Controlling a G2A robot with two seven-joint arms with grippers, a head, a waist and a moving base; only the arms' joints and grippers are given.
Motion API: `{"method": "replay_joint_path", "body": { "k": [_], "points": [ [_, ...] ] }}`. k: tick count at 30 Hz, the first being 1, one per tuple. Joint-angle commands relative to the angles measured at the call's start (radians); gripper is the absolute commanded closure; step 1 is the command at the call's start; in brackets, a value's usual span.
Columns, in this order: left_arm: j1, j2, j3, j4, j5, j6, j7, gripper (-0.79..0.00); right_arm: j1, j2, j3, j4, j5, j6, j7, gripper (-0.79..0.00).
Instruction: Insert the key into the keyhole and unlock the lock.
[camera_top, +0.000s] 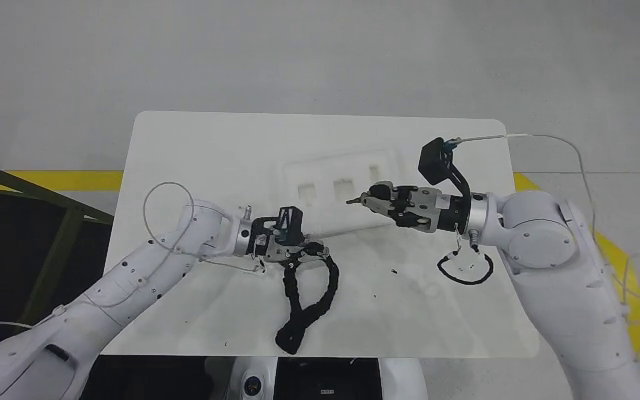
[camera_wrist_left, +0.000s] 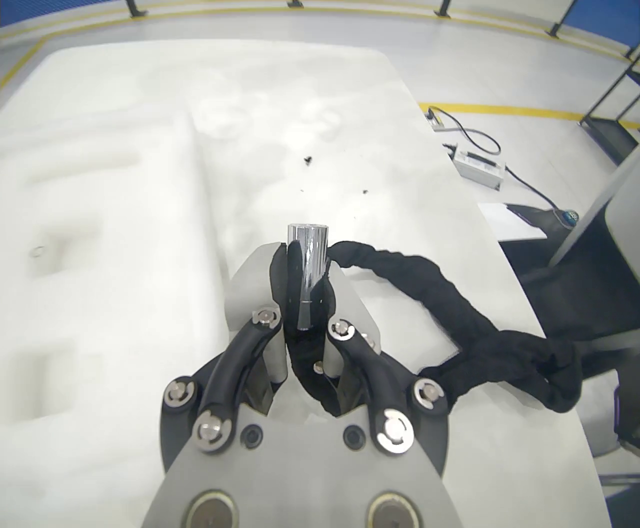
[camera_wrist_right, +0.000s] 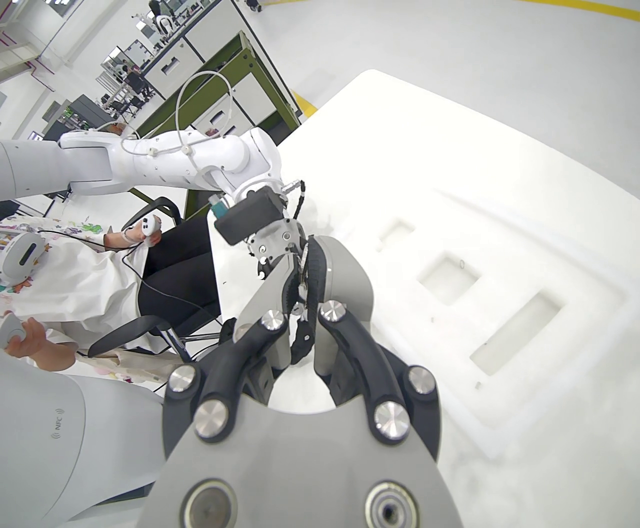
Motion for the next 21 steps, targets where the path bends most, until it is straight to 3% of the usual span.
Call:
{"method": "replay_joint_path", "body": {
  "k": [1, 11, 16, 21],
  "points": [
    [0.036, 0.015, -0.04, 0.001, 0.021, 0.055, 0.07, 0.0, 0.006, 0.001, -0.009, -0.002, 0.009, 0.004, 0.011, 0.0],
    [0.16, 0.054, -0.167, -0.017, 0.133, 0.247, 0.378, 0.0, 0.049, -0.001, -0.079, -0.012, 0.077, 0.032, 0.075, 0.0],
    [0.189, 0.055, -0.192, -0.017, 0.158, 0.301, 0.448, 0.0, 0.082, -0.01, -0.151, -0.001, 0.097, 0.042, 0.094, 0.0],
    [0.211, 0.05, -0.21, -0.017, 0.157, 0.346, 0.446, 0.0, 0.127, -0.026, -0.219, 0.029, 0.058, 0.047, 0.037, 0.0]
  ]
}}
